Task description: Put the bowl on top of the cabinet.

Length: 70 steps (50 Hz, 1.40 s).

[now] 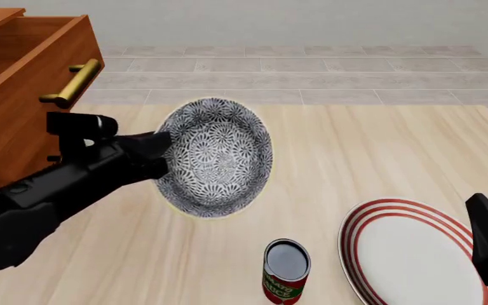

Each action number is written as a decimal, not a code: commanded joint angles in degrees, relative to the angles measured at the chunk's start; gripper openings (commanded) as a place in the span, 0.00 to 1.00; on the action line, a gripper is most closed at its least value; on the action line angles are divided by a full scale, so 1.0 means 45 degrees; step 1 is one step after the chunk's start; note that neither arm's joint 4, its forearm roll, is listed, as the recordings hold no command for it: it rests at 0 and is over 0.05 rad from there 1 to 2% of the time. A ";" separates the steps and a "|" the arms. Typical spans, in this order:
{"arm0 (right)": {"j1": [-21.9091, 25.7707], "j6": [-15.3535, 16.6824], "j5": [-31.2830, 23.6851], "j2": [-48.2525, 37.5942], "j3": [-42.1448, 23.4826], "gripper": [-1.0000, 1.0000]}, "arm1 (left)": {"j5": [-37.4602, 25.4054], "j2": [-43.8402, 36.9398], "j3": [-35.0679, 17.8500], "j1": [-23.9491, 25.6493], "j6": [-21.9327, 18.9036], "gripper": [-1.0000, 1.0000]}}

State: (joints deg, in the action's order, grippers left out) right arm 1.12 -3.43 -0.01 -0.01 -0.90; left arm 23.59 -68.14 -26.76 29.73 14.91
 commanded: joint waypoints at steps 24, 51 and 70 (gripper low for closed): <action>0.0014 -0.0028 -0.0006 0.0000 -0.0006 1.00 | -0.2842 0.2658 -0.1480 0.0177 0.0148 0.00; 0.0037 0.0013 -0.0006 0.0000 -0.0004 1.00 | -0.4849 0.3220 -0.2917 -0.0291 -0.0210 0.00; 0.0030 0.0042 -0.0001 0.0000 0.0010 1.00 | -0.6174 0.3863 -0.3881 -0.0954 -0.0211 0.00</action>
State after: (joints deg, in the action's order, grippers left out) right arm 1.27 -3.32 -0.01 -0.01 -0.87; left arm -1.67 -51.75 -41.89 27.05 14.31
